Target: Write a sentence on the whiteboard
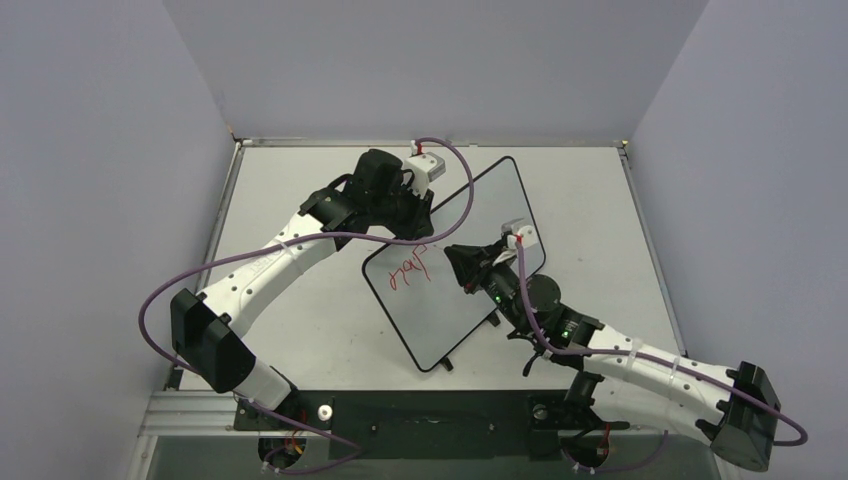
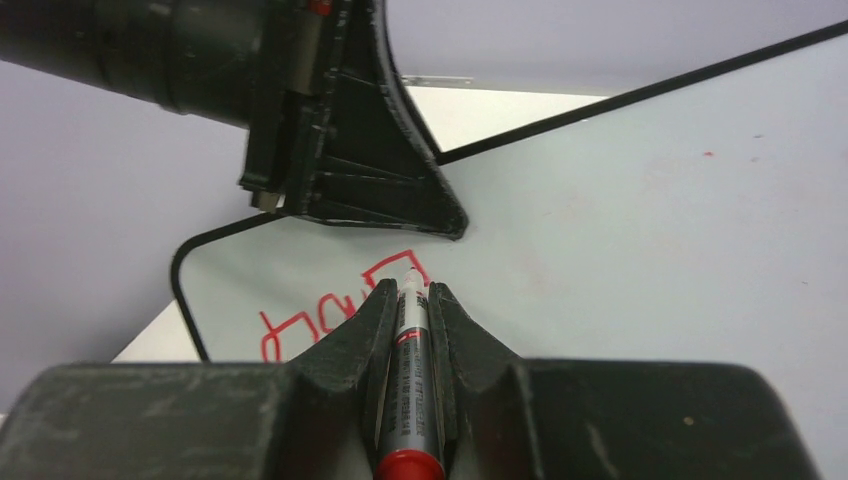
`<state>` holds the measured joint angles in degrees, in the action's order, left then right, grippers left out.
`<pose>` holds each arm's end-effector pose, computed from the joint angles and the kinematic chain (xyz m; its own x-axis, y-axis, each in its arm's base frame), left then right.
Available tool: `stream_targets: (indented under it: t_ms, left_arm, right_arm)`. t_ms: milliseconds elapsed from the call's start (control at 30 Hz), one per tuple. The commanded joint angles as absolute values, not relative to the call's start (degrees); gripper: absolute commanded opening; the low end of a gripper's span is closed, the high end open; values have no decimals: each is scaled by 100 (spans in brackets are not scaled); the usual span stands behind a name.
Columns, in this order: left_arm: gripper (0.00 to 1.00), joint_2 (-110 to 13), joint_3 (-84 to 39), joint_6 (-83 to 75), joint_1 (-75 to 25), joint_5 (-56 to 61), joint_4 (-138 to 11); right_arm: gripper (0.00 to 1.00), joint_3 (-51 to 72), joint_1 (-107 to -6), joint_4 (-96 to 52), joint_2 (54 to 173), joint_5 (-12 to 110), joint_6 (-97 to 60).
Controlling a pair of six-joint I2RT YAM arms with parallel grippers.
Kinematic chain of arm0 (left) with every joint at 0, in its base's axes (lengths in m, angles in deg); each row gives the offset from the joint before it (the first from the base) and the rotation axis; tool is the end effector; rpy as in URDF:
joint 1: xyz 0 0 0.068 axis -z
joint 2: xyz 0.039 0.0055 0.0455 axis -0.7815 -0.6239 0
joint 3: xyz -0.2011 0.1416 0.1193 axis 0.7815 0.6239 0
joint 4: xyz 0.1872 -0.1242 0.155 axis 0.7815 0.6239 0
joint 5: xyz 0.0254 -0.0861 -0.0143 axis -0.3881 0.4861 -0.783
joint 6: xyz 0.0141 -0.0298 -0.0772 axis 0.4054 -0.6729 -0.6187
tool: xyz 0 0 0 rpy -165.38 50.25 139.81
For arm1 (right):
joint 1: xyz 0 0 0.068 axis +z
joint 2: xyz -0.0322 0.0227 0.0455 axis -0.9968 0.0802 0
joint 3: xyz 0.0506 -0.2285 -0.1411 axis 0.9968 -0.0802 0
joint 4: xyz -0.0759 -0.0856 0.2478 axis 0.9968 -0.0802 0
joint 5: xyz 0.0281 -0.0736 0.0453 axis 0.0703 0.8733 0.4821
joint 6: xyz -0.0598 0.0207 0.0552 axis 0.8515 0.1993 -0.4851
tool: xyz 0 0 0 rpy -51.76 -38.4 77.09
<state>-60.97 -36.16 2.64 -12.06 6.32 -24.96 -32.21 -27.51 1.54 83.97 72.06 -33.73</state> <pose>0.2867 -0.2550 0.3384 -0.5372 0.3403 -0.7718 0.7078 0.6795 -0.1930 0.1568 0.2125 0.3044 -0.2150 0.3337 -0.9178 -0.6381 0.6634 0.3907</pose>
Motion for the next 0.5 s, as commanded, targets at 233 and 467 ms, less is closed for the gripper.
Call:
stream_targets:
  t_ms: [233,467]
  left_arm:
    - [0,-5933,-3584,902,-1244,-149,-2626]
    - [0,-5928,-3584,902,-1241,-147,-2620]
  right_arm:
    - [0,-3145,-3030,-12,8480,7589,-3226]
    - [0,-2911,-3052,75,8784,7440,-3208]
